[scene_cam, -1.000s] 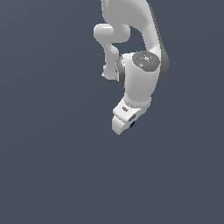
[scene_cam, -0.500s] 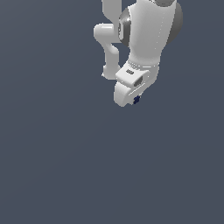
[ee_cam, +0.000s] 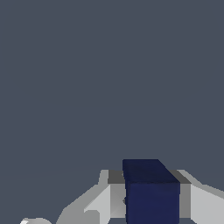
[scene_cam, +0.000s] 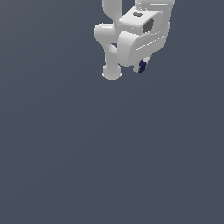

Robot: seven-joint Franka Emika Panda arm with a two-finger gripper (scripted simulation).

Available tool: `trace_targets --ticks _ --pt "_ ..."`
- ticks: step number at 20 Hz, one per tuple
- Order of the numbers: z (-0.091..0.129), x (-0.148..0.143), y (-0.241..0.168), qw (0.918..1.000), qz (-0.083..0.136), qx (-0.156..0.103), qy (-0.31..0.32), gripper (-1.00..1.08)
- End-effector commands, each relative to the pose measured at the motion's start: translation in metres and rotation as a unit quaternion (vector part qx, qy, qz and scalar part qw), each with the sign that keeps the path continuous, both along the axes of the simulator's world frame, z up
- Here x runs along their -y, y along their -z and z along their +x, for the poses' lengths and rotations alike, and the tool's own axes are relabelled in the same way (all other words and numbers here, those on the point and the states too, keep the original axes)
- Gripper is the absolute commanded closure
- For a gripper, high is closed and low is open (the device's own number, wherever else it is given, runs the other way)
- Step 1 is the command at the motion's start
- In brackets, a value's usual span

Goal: Pick up the object and move it to a goal position.

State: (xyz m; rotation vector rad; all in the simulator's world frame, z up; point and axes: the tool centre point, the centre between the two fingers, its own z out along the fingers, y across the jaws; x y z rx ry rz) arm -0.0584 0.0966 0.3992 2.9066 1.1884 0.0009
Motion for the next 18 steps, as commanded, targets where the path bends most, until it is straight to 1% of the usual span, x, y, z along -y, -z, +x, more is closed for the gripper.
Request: trace_targets --ticks 1,5,9,13,18 --pt "-0.01 -0.001 -0.025 1.0 0.0 -0.001 0.0 1.08" --pt "-0.021 -0.003 -0.057 1.0 0.0 -0.001 0.0 1.08" --pt "-0.028 -0.004 -0.08 1.0 0.001 -0.001 0.0 1.08" --pt "-0.032 -0.005 -0.094 1.0 0.001 -0.001 0.001 1.08" --pt "-0.034 -0.005 -0.101 1.0 0.001 -0.001 0.001 1.08"
